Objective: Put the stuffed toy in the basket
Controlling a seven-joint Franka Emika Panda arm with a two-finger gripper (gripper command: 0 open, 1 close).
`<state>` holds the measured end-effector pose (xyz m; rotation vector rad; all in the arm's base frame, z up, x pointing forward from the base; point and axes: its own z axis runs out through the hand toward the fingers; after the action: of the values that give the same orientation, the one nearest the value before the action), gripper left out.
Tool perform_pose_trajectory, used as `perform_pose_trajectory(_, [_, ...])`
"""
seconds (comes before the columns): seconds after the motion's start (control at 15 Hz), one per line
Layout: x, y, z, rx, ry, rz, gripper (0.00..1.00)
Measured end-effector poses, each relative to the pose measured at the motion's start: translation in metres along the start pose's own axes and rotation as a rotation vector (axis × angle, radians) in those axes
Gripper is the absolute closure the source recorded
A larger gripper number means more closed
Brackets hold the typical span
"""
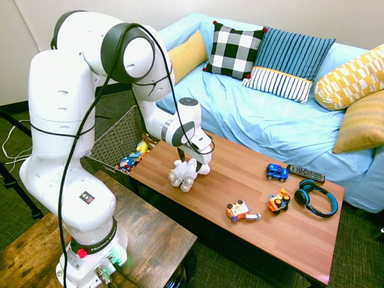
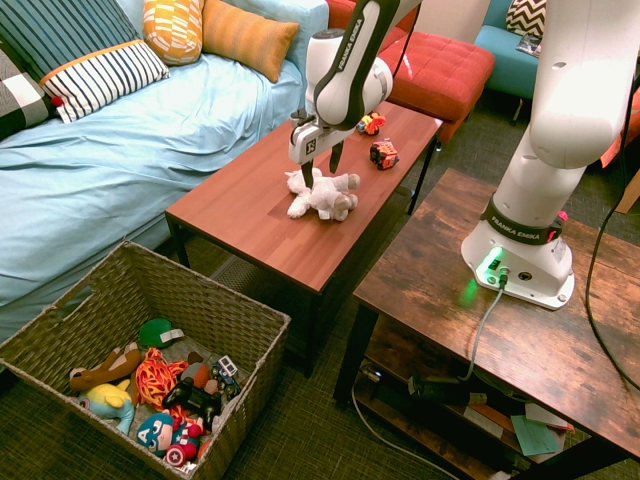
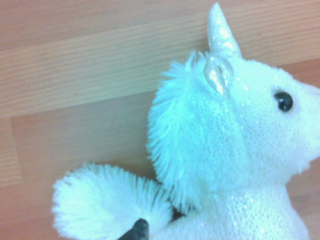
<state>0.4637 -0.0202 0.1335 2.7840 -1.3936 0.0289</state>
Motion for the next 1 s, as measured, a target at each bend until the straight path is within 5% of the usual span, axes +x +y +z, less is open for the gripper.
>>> perform_pose_trajectory(0.07, [0.003, -0.001, 0.008, -0.005, -0.001, 0.004, 0.0])
perform_pose_trajectory(0.13, [0.006, -0.002, 0.015, -0.007, -0.002, 0.008, 1.0])
perform_pose_trajectory(1.0, [0.011, 0.002, 0.047, -0.024, -0.026, 0.032, 1.0])
